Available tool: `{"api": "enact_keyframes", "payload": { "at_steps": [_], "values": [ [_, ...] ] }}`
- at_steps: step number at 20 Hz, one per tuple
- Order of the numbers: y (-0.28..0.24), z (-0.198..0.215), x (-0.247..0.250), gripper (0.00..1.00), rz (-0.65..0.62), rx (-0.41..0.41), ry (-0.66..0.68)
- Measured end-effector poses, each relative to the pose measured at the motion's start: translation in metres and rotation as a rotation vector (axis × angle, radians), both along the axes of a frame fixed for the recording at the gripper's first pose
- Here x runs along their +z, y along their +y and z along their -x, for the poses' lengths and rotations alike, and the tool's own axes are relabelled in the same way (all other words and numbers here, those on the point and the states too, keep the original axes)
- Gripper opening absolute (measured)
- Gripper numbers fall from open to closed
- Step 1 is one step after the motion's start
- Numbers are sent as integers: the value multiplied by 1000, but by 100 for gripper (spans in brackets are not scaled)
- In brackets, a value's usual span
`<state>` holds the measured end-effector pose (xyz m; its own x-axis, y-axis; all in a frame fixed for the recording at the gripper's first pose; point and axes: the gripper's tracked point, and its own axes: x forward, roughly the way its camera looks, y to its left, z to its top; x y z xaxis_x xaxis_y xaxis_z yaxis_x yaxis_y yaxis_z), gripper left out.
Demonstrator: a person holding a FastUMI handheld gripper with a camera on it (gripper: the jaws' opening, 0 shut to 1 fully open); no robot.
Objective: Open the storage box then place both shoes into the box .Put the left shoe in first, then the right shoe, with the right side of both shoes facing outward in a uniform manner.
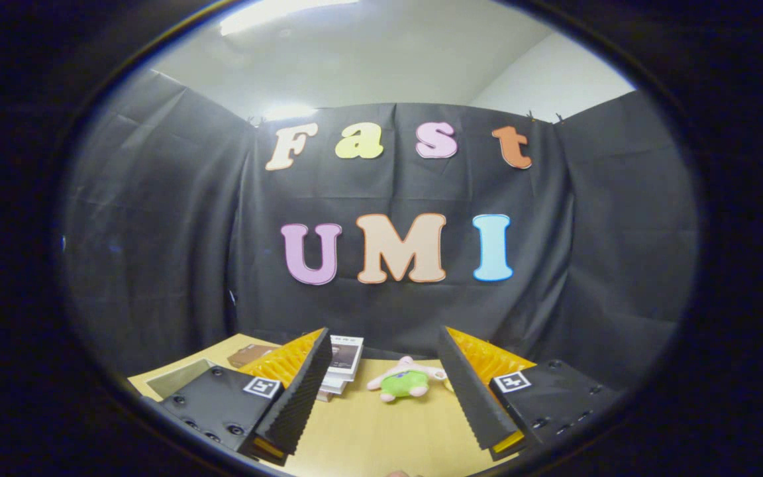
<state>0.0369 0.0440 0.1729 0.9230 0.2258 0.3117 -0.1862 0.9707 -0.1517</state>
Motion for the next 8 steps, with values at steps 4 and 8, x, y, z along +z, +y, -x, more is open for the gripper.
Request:
{"api": "enact_keyframes", "payload": {
  "at_steps": [4, 8],
  "values": [
    [4, 12, -2, 100, 17, -12, -43],
    [14, 19, -6, 100, 17, -15, -61]
  ]
}}
